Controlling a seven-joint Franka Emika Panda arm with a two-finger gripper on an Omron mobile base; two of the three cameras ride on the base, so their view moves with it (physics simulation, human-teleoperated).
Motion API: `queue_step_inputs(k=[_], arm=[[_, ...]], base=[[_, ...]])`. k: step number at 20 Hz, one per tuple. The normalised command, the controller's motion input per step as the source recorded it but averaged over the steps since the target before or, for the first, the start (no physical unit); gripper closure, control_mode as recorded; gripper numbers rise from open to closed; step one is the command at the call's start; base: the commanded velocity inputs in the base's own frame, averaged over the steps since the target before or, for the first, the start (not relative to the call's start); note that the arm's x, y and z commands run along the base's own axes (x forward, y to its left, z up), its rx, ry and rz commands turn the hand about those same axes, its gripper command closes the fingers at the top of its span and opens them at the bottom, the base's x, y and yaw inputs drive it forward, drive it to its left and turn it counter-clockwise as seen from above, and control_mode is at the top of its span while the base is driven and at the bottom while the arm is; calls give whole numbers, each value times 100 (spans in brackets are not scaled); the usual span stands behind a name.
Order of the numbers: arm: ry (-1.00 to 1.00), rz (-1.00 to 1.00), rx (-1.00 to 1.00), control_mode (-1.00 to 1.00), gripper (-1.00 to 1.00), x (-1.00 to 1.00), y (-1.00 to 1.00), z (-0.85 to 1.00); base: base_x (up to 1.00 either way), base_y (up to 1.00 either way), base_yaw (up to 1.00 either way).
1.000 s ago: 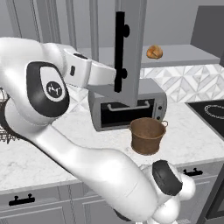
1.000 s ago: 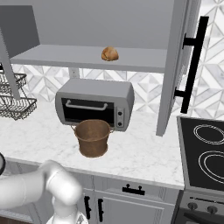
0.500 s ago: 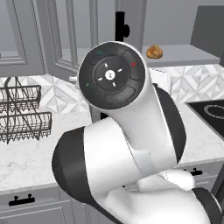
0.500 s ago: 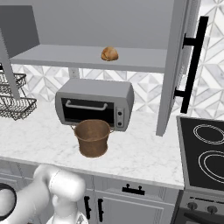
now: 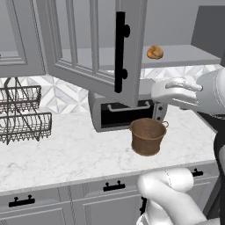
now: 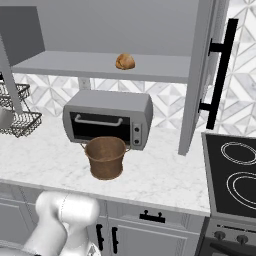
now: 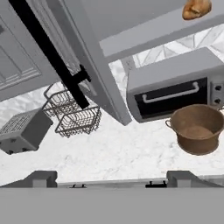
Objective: Open the cabinet, pick up the bread from the cabinet and place it in the basket. Then move the basket to the dining counter.
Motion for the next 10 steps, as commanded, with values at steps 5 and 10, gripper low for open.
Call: queue_step_inputs(k=[5,10], arm=[[17,13,73,-100,-100,58,-97,-16],[27,-1,61,-100,-100,74,-69,-17]], base=[[0,0,0],[0,0,0]])
